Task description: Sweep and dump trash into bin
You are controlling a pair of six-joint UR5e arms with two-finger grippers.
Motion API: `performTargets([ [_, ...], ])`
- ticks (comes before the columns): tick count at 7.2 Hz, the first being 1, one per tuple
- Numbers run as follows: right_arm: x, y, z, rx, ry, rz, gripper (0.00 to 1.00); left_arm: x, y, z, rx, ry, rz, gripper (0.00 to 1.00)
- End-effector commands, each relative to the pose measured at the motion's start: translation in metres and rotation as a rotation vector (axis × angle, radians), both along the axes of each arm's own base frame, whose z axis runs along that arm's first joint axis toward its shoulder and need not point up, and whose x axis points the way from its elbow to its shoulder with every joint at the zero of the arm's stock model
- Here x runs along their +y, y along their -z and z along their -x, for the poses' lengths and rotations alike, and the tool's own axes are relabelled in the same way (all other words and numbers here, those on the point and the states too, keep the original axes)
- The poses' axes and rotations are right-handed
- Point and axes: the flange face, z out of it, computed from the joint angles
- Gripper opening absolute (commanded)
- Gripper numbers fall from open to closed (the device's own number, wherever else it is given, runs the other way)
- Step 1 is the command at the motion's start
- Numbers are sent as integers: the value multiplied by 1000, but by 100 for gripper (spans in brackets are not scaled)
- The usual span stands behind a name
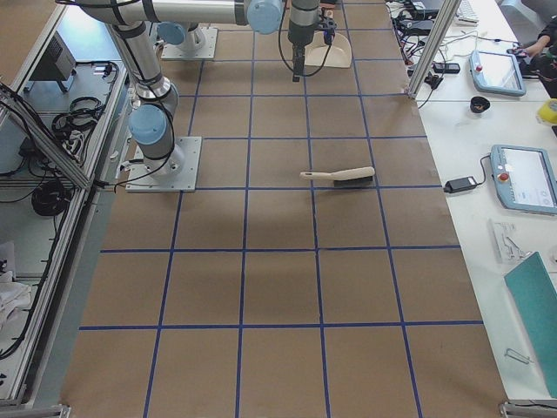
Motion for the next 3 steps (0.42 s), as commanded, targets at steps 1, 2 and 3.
performTargets([
  [1, 1, 1, 1, 4, 0, -8, 100, -1, 1, -7, -4, -15, -3, 100],
  [2, 3, -1, 5, 42, -5, -7, 100, 0, 0, -6, -3, -20, 0, 100],
  [3, 3, -2, 7, 61, -5, -5, 100, 1, -1, -7, -5, -14, 2, 100],
])
